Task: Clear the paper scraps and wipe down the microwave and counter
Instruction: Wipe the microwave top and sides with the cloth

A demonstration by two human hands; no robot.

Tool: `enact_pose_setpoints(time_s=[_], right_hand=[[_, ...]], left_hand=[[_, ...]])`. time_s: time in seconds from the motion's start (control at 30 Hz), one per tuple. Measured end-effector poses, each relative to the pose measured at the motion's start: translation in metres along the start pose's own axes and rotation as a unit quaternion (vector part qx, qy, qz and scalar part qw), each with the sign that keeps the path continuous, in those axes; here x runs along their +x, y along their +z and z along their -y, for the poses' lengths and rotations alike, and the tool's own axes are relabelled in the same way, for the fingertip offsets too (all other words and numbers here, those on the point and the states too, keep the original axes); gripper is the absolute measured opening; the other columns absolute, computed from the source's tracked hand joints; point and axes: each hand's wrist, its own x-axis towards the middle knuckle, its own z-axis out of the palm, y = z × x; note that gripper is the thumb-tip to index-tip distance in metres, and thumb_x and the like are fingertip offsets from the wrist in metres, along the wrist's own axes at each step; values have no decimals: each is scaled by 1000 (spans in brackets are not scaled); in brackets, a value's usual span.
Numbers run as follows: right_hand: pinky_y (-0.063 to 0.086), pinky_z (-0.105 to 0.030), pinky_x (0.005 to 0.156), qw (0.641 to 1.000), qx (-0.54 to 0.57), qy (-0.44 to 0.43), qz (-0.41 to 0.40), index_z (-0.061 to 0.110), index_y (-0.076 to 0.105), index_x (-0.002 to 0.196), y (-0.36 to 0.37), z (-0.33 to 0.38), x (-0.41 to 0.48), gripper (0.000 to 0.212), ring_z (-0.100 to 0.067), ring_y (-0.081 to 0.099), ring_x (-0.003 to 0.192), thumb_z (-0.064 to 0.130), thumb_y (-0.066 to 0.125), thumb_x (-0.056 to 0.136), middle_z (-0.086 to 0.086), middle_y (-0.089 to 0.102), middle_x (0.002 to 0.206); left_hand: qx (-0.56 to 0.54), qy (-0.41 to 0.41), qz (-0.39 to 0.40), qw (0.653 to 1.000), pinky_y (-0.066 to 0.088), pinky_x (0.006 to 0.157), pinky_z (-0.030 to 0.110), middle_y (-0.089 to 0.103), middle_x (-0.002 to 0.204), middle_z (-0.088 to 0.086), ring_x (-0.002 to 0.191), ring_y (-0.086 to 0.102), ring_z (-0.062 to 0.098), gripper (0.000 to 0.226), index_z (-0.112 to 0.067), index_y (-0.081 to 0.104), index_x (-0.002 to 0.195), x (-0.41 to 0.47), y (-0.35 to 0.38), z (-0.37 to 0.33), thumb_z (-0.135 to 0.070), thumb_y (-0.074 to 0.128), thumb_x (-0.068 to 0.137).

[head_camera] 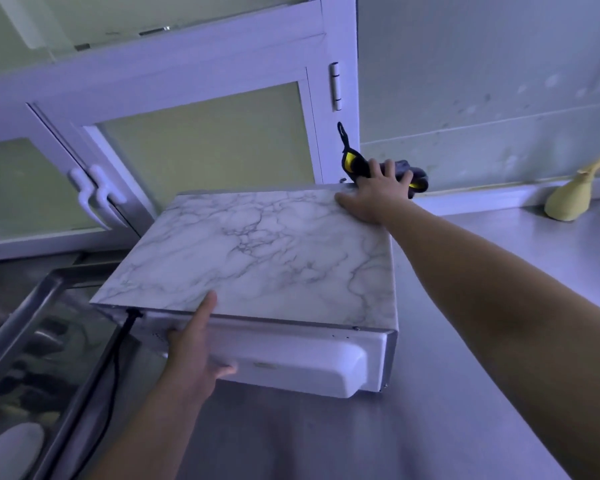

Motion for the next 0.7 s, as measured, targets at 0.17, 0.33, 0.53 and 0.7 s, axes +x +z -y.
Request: enact_pose_setpoints(time_s=[0.17, 0.33, 0.53, 0.7], right_hand=[[17, -63, 109, 999, -2, 37, 13, 22, 55, 133, -10, -20, -56, 83, -32, 21, 137, 77, 27, 77, -5, 35, 142], [19, -58, 105, 995, 11, 94, 33, 29, 57, 125, -22, -25, -150, 90, -30, 25, 131, 89, 26, 67, -4, 37, 133], [21, -54, 104, 988, -24, 150, 10, 28, 56, 126, -26, 3, -282, 98, -33, 31, 123, 94, 15, 67, -5, 39, 133], [21, -53, 107, 983, -41, 177, 23, 28, 48, 136, -28, 36, -361, 103, -35, 31, 123, 94, 9, 67, -6, 37, 135]], left_hand=[[56, 15, 43, 997, 55, 72, 67, 46, 142, 3, 123, 47, 37, 106, -31, 42, 142, 0, -22, -10, -66, 87, 52], [108, 29, 108, 988, 54, 76, 64, 58, 131, -2, 111, 57, 28, 91, -35, 50, 134, 4, -62, -23, -66, 84, 54], [205, 18, 210, 956, 58, 79, 53, 65, 120, -5, 111, 58, 24, 89, -40, 63, 119, 15, -109, -37, -71, 82, 37], [227, 45, 250, 940, 54, 80, 65, 60, 133, -4, 124, 51, 28, 85, -44, 61, 121, 28, -139, -47, -70, 84, 43]])
